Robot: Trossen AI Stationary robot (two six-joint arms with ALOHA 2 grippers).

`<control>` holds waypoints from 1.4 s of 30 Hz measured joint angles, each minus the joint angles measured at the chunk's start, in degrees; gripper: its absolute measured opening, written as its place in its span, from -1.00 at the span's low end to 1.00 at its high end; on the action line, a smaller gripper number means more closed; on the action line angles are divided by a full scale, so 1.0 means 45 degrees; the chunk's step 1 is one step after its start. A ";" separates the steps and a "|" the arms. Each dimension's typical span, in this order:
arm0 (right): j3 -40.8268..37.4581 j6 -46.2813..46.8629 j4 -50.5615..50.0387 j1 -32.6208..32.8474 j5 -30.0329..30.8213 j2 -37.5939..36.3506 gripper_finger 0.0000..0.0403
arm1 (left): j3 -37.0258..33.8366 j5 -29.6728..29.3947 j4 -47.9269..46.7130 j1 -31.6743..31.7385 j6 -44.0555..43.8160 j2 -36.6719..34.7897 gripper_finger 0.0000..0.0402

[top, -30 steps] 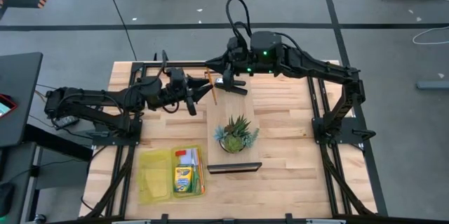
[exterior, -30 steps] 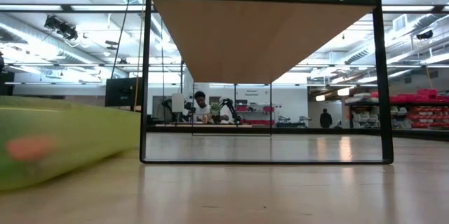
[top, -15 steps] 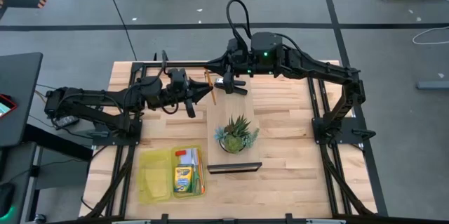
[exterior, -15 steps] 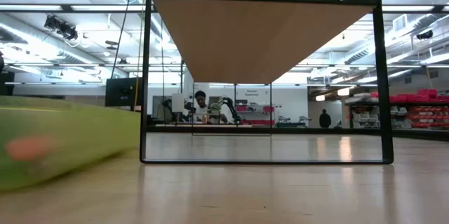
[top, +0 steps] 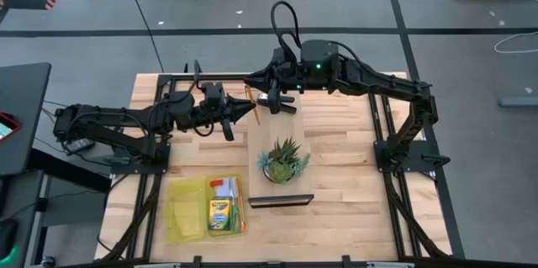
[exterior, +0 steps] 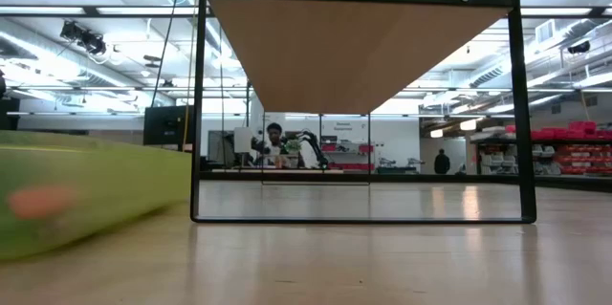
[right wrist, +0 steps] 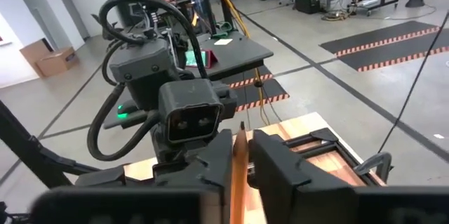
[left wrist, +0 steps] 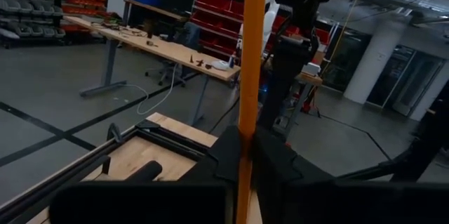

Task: Pack school essentials
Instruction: Put the yellow pencil into the yellow supply box

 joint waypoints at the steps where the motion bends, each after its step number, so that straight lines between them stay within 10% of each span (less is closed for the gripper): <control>1: -0.0001 -0.0070 0.0000 0.0011 0.0016 0.0000 -0.65 | 0.0000 0.0000 0.0007 0.0000 0.0005 0.0000 -0.87; 13: -0.0009 -0.0087 -0.0192 0.0017 0.0017 -0.0047 -0.06 | 0.0015 -0.0009 -0.0035 0.0000 0.0415 -0.0211 -0.87; 42: -0.0006 -0.1226 -0.3032 -0.1874 0.0933 -0.4072 -0.03 | 0.0010 -0.0219 -0.3767 0.0238 0.0277 -0.3537 -0.87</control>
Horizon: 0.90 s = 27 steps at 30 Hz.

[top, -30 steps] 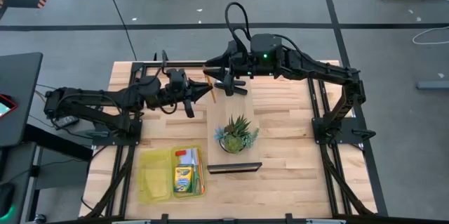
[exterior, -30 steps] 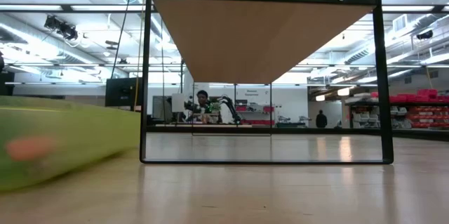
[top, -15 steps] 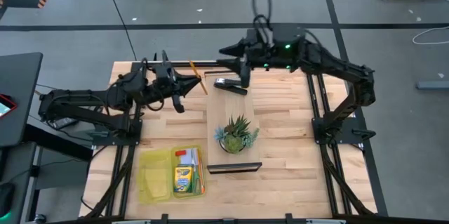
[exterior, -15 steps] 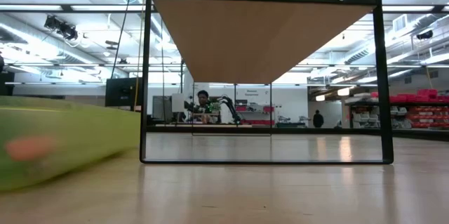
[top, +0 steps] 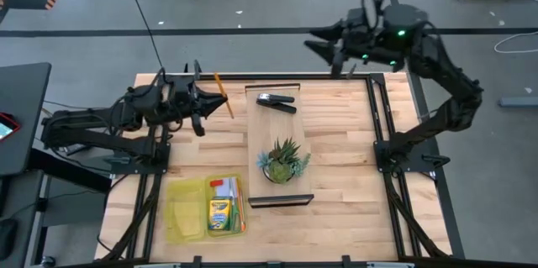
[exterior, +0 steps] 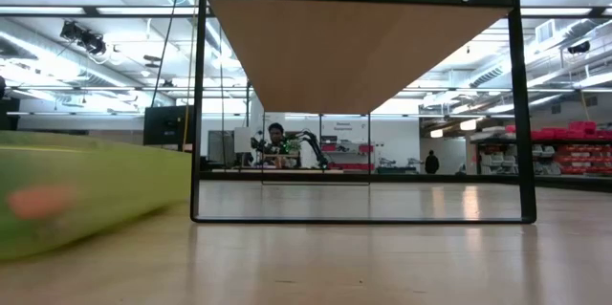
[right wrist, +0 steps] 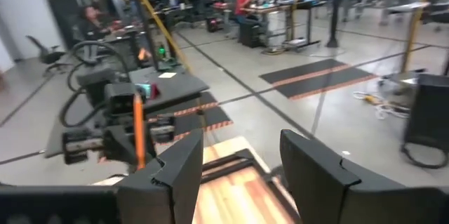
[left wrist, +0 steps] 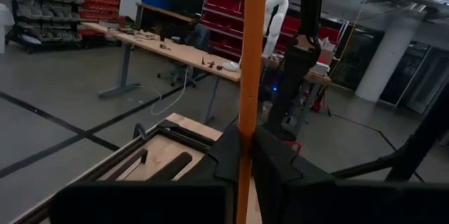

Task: Pack school essentials
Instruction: Put the yellow pencil into the yellow supply box

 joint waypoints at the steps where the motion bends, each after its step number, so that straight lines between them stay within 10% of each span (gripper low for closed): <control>1: 0.0000 -0.0062 -0.0204 -0.0141 0.0011 -0.0180 -0.03 | 0.0000 -0.0001 -0.0090 0.0000 -0.0019 -0.0109 -0.87; 13: -0.1752 0.0004 -0.1114 -0.1685 0.0240 -0.2893 -0.03 | 0.0000 0.0722 -0.1540 -0.0002 -0.0071 -0.1049 -0.87; 27: -0.7964 0.2050 0.1433 -0.1907 0.0322 -0.6631 -0.03 | -0.0005 0.3956 -0.4956 -0.0005 -0.0325 -0.1145 -0.85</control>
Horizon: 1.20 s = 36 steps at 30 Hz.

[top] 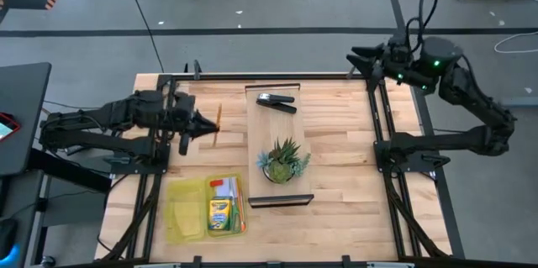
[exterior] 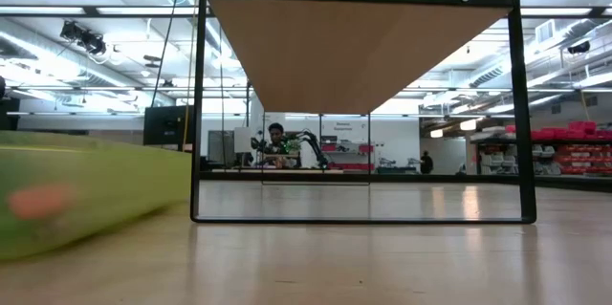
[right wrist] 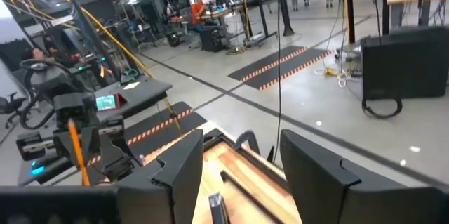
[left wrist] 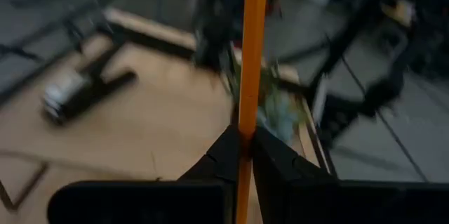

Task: Pack school essentials
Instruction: Put the yellow pencil into the yellow supply box

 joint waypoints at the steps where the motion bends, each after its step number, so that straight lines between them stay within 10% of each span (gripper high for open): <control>1: -0.0380 0.0174 0.0105 0.0000 0.0059 -0.0195 -0.03 | 0.0000 0.0301 -0.0398 -0.0007 0.0091 0.0009 -0.85; 12: -0.3374 0.1874 0.2096 0.0000 0.0098 -0.1644 -0.03 | -0.0015 0.1324 -0.3297 -0.1486 0.1381 0.1142 -0.85; 36: -0.3416 0.2023 0.2270 0.0044 -0.0295 -0.1634 -0.03 | -0.0010 0.1191 -0.5478 -0.4763 0.6063 0.3711 -0.81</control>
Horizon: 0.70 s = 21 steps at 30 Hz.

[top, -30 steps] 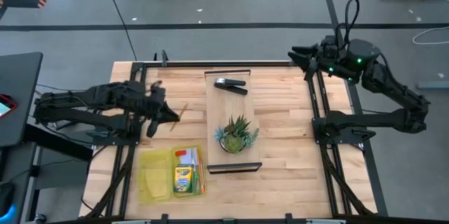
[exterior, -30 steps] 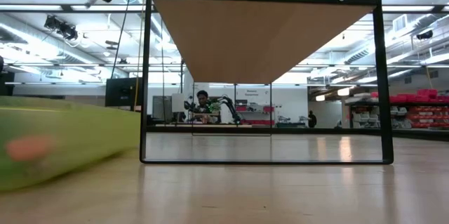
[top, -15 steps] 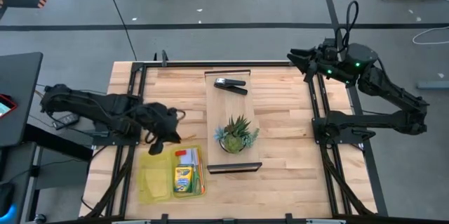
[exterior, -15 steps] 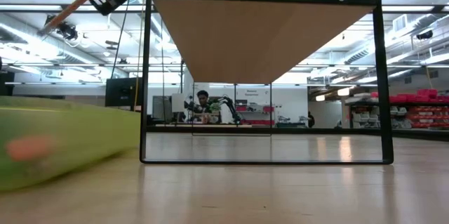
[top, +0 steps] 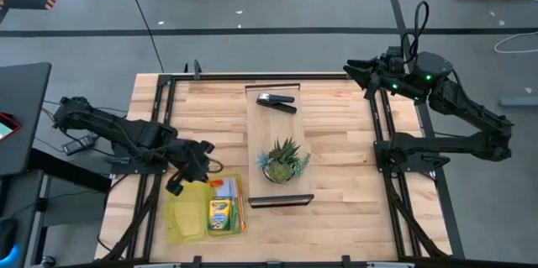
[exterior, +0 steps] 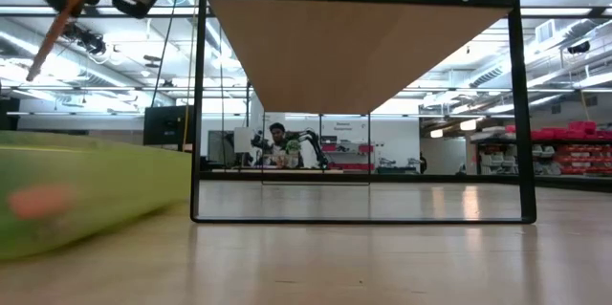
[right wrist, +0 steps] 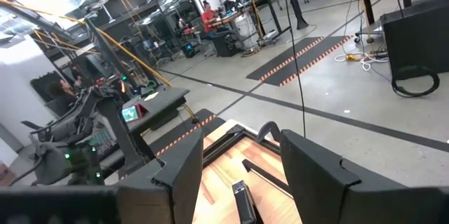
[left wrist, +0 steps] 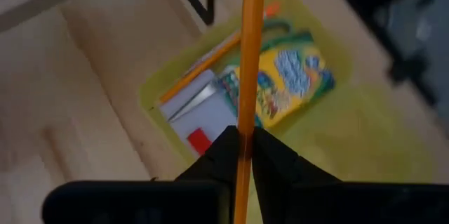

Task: Pack school essentials
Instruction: Put the yellow pencil into the yellow supply box

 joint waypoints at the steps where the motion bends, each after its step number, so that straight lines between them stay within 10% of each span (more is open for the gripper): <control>1: 0.0000 0.0000 0.0000 0.0000 0.0000 0.0004 -0.03 | 0.0000 -0.0121 -0.0182 -0.0105 0.0600 0.0000 -0.82; 21: 0.0000 0.0194 -0.0007 0.0000 -0.0005 0.0329 -0.03 | 0.0005 -0.1901 0.0994 -0.1409 0.6743 0.3196 -0.83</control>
